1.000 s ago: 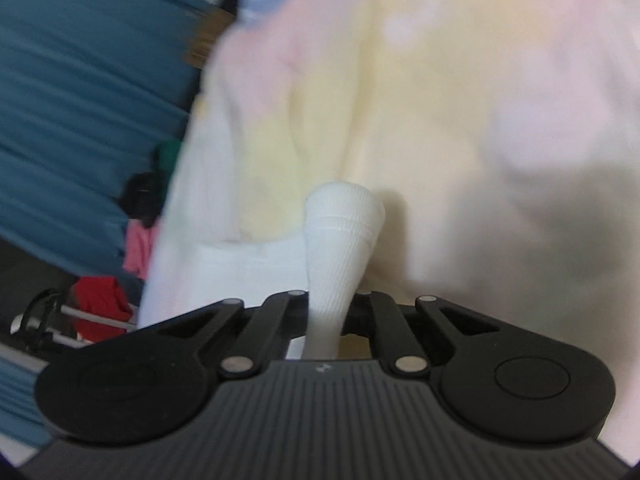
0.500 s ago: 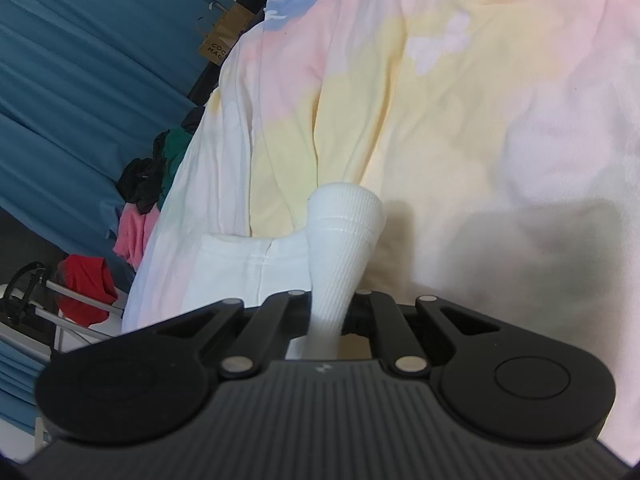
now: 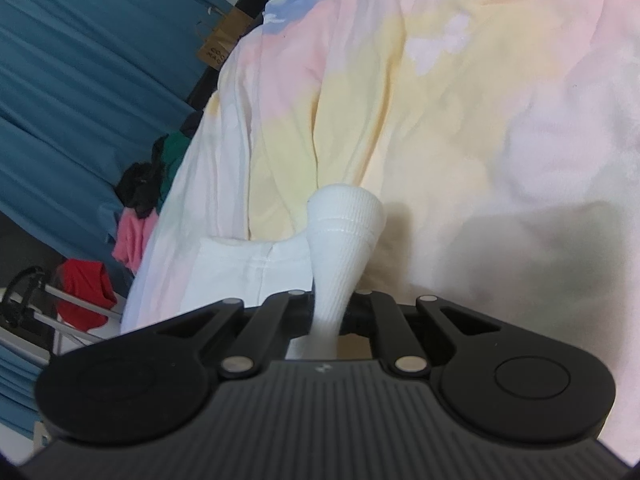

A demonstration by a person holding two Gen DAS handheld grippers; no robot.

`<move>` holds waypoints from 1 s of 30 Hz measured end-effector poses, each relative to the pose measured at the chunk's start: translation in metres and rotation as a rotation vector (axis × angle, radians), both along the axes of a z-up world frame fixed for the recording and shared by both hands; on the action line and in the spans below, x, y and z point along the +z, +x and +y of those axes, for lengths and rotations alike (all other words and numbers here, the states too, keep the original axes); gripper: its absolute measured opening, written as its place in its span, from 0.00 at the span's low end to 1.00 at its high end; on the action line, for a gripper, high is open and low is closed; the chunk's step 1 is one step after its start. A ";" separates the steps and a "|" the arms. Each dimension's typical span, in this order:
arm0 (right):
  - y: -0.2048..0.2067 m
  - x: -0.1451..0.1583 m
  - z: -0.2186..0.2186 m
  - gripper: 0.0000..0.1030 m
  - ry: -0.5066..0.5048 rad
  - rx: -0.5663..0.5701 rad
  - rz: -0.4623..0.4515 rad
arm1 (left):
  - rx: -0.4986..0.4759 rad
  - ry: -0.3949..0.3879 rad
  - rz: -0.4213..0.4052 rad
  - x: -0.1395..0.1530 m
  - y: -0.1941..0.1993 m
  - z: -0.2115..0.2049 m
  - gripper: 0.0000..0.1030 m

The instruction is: Fold clothes

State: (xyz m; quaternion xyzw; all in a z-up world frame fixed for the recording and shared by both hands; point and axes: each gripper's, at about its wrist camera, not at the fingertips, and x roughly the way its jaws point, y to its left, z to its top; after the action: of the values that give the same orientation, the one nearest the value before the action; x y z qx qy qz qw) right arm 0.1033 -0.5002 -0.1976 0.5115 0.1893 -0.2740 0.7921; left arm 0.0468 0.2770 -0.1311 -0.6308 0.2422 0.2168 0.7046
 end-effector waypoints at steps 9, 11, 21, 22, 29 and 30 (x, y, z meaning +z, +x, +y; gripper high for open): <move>0.002 0.003 0.000 0.05 -0.075 0.047 0.024 | -0.086 0.235 0.133 0.066 -0.002 0.016 0.11; 0.000 0.003 -0.001 0.05 -0.066 0.045 0.010 | -0.110 0.226 0.134 0.084 -0.012 0.027 0.11; -0.025 0.029 0.012 0.05 -0.158 -0.005 0.010 | -0.252 0.215 0.224 0.070 -0.064 0.068 0.12; -0.026 0.026 0.011 0.05 -0.153 0.002 0.032 | -0.263 0.217 0.245 0.062 -0.064 0.070 0.12; -0.031 0.005 0.009 0.06 -0.124 0.044 0.147 | -0.383 0.291 0.292 0.047 -0.057 0.061 0.23; -0.030 0.006 0.010 0.06 -0.138 0.049 0.157 | -0.405 0.318 0.296 0.052 -0.058 0.059 0.24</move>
State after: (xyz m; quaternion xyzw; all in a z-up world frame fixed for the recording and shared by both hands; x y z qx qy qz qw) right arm 0.0732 -0.4902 -0.1916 0.4282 0.2438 -0.3061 0.8146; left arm -0.0112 0.3357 -0.0793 -0.4128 0.4262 0.1967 0.7805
